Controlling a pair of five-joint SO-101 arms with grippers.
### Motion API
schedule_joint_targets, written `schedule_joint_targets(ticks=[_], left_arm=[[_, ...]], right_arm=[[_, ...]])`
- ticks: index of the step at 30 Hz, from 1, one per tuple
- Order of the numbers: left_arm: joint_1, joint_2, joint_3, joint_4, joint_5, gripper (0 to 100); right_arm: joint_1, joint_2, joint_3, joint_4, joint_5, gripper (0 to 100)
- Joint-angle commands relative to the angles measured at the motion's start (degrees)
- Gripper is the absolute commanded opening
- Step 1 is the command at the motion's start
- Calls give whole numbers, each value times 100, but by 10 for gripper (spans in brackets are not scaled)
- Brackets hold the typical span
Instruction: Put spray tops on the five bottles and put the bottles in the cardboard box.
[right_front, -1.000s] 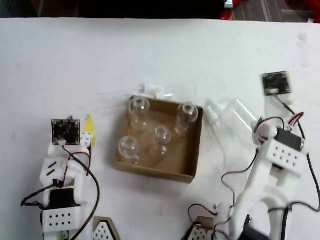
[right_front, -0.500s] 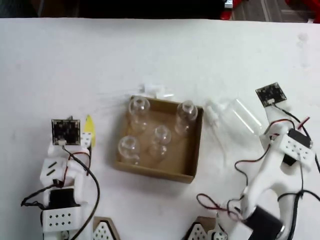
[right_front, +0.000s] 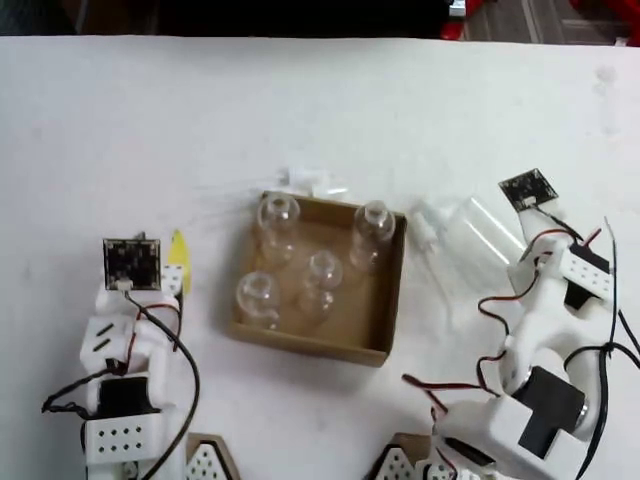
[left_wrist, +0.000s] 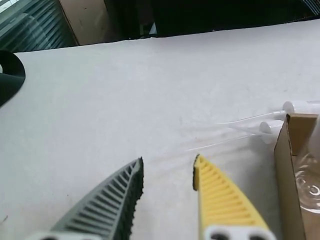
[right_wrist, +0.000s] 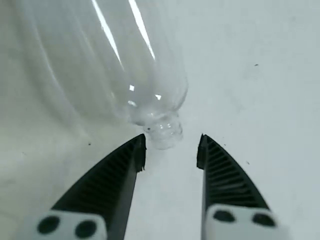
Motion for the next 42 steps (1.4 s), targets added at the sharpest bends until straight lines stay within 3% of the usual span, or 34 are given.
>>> schedule_joint_targets(ticks=[1, 19, 26, 42], left_arm=[[92, -75, -18, -202, -70, 154], [92, -75, -18, -202, -70, 154], [84, -75, -18, -202, -70, 154], [84, -75, -18, -202, -70, 154]], right_arm=[[-136, 13, -220, -119, 62, 144], [-330, 40, -202, -136, 9, 139], [-303, 40, -193, -127, 53, 14], [-321, 40, -18, -136, 44, 39]])
